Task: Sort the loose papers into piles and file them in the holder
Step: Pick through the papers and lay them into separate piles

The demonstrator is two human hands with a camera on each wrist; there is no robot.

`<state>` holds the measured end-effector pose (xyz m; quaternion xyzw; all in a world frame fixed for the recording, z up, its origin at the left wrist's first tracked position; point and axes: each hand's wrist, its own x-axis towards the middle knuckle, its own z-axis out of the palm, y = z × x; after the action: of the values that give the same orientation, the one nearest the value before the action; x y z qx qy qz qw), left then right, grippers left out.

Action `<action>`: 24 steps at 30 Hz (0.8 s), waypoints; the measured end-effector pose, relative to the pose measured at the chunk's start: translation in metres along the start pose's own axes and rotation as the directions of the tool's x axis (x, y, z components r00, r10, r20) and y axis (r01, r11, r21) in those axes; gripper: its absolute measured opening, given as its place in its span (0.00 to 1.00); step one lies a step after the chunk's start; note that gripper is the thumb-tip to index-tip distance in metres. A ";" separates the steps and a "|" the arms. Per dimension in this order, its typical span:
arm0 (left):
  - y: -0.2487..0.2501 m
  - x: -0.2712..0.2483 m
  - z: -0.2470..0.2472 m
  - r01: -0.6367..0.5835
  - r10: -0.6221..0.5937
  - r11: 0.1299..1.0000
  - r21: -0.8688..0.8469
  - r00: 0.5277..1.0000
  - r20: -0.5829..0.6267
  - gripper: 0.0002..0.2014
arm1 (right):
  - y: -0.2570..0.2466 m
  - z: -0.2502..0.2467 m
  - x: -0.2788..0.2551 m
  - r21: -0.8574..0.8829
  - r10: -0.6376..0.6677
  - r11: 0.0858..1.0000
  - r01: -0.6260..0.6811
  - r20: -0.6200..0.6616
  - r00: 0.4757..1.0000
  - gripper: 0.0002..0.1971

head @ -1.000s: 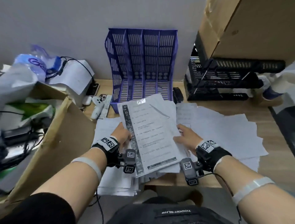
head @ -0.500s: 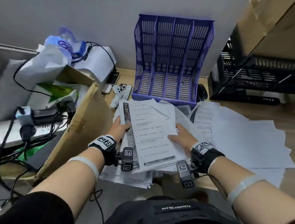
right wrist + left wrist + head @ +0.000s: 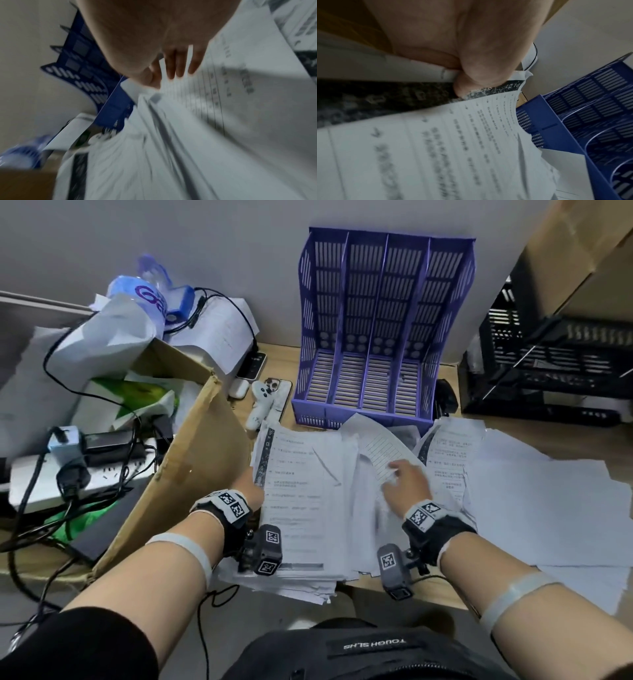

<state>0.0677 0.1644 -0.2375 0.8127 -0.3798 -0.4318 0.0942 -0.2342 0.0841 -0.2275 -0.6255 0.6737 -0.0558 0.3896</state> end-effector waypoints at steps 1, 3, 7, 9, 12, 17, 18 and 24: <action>-0.005 0.004 0.000 0.049 -0.049 0.999 0.000 0.998 -0.026 0.24 | 0.004 -0.008 0.006 -0.055 0.060 0.996 -0.066 -0.102 0.993 0.27; -0.008 0.000 -0.001 0.098 -0.099 0.995 -0.022 0.994 -0.054 0.27 | 0.013 -0.016 0.017 -0.145 0.170 0.972 -0.185 -0.113 0.979 0.32; 0.000 -0.019 -0.001 0.088 -0.095 0.991 -0.096 0.993 -0.071 0.22 | 0.030 -0.020 0.026 -0.278 0.240 0.929 -0.245 -0.051 0.969 0.34; 0.001 -0.024 0.000 0.084 -0.095 0.990 -0.113 0.991 -0.093 0.21 | 0.032 -0.022 0.025 -0.280 0.221 0.933 -0.224 -0.044 0.974 0.27; -0.001 -0.023 0.001 0.139 -0.150 0.985 -0.098 0.983 -0.109 0.22 | 0.032 -0.024 0.019 -0.160 0.144 0.978 -0.134 0.053 0.988 0.14; -0.003 -0.021 0.008 0.215 -0.225 0.970 -0.111 0.969 -0.096 0.14 | 0.030 -0.028 0.012 -0.104 -0.014 0.994 0.031 0.155 0.988 0.13; -0.002 -0.022 0.009 0.226 -0.237 0.968 -0.106 0.966 -0.102 0.13 | 0.030 -0.028 0.011 -0.084 0.001 0.996 0.014 0.179 0.984 0.15; 0.006 -0.026 0.030 0.305 -0.289 0.950 0.067 0.940 -0.183 0.25 | 0.033 -0.006 -0.006 -0.069 0.192 0.981 -0.180 0.304 0.933 0.26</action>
<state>0.0320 0.1836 -0.2364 0.8982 -0.2635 -0.3512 0.0216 -0.2646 0.0934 -0.2390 -0.5675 0.6615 0.0934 0.4813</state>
